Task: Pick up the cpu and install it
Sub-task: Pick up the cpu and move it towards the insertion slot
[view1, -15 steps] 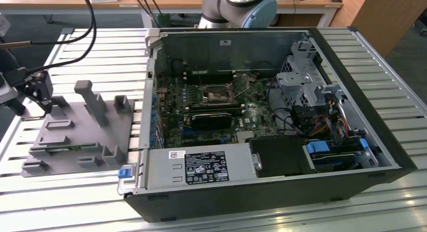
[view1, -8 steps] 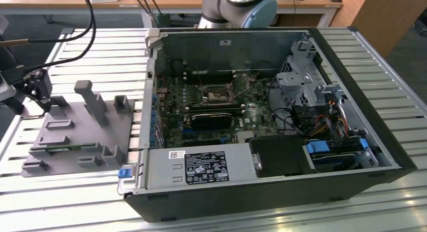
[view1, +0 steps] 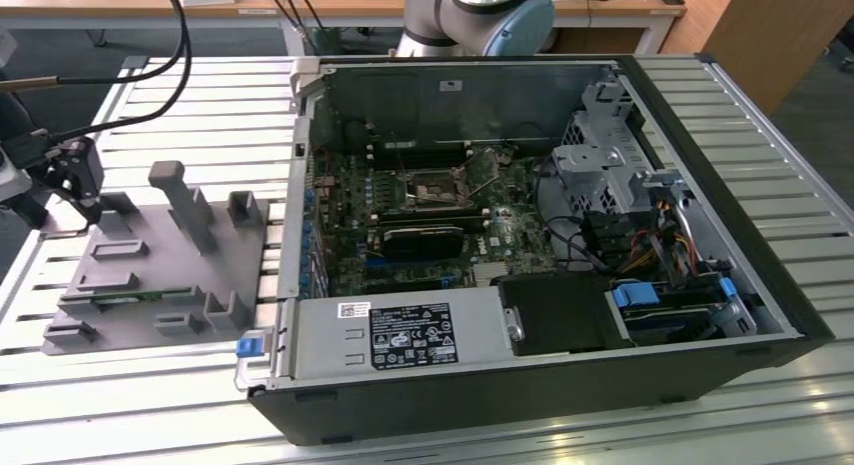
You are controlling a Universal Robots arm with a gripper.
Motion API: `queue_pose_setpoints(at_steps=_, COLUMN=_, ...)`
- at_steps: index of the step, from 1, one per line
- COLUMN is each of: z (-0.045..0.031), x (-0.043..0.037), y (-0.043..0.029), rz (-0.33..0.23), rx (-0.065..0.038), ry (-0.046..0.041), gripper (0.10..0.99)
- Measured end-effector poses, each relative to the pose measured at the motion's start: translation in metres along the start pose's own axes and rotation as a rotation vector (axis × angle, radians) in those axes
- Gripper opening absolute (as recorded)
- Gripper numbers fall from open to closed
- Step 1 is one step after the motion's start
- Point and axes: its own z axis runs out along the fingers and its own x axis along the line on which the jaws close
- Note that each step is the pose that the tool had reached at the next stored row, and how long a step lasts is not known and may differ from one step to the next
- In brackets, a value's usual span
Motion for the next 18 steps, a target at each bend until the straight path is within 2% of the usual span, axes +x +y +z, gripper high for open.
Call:
queue_pose_setpoints(at_steps=5, z=-0.003, x=0.0, y=0.0004, rz=0.0, rx=0.0, ry=0.0, gripper=0.541)
queue_pose_setpoints(at_steps=11, z=-0.0157, x=-0.0003, y=0.0018, rz=0.0, rx=0.0, ry=0.0, gripper=0.541)
queue_pose_setpoints(at_steps=18, z=-0.0253, x=-0.0004, y=0.0026, rz=0.0, rx=0.0, ry=0.0, gripper=0.541)
